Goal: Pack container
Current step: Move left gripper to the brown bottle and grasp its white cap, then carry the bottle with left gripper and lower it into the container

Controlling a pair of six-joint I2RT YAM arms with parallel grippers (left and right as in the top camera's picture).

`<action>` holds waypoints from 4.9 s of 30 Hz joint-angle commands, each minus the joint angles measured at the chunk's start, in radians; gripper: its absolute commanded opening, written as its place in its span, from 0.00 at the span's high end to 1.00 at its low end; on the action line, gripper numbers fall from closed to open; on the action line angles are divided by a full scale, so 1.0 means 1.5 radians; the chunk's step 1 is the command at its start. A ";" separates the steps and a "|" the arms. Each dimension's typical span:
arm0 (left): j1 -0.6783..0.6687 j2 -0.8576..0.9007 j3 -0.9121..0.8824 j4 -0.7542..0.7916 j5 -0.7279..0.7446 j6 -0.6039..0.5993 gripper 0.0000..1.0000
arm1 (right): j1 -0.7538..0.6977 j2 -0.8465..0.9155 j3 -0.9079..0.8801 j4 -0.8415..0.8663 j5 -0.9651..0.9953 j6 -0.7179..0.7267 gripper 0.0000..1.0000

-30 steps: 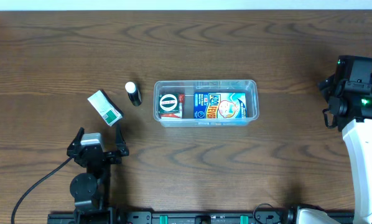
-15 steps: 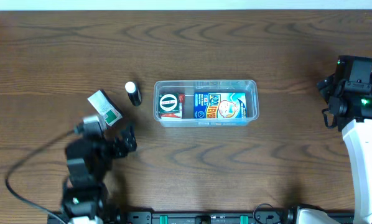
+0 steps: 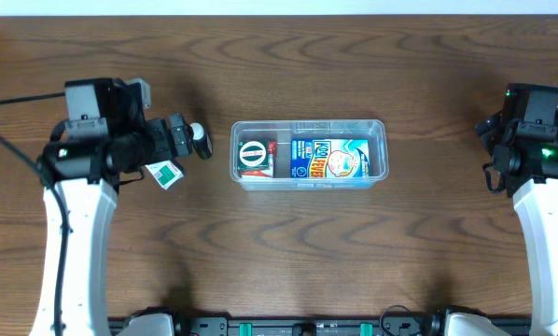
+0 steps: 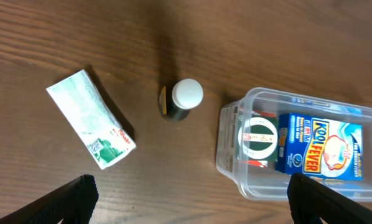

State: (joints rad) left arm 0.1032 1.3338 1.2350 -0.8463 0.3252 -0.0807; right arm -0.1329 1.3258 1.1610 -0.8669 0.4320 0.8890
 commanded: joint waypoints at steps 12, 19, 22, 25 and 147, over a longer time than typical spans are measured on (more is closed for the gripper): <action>0.002 0.091 0.009 0.072 0.003 0.062 0.02 | -0.004 -0.002 0.002 -0.001 0.005 0.010 0.01; 0.001 0.137 0.009 0.100 0.002 0.080 0.02 | -0.004 -0.002 0.002 -0.001 0.005 0.010 0.01; 0.001 0.169 0.009 0.109 0.002 0.090 0.02 | -0.004 -0.002 0.002 -0.001 0.005 0.010 0.01; -0.007 0.201 0.009 0.124 0.002 0.101 0.02 | -0.004 -0.002 0.002 -0.001 0.005 0.010 0.01; -0.387 0.146 0.008 0.135 -0.079 -0.049 0.73 | -0.004 -0.002 0.002 -0.001 0.005 0.010 0.01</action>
State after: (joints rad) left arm -0.4614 1.5387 1.2346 -0.6586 0.2672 -0.1570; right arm -0.1329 1.3258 1.1610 -0.8673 0.4324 0.8890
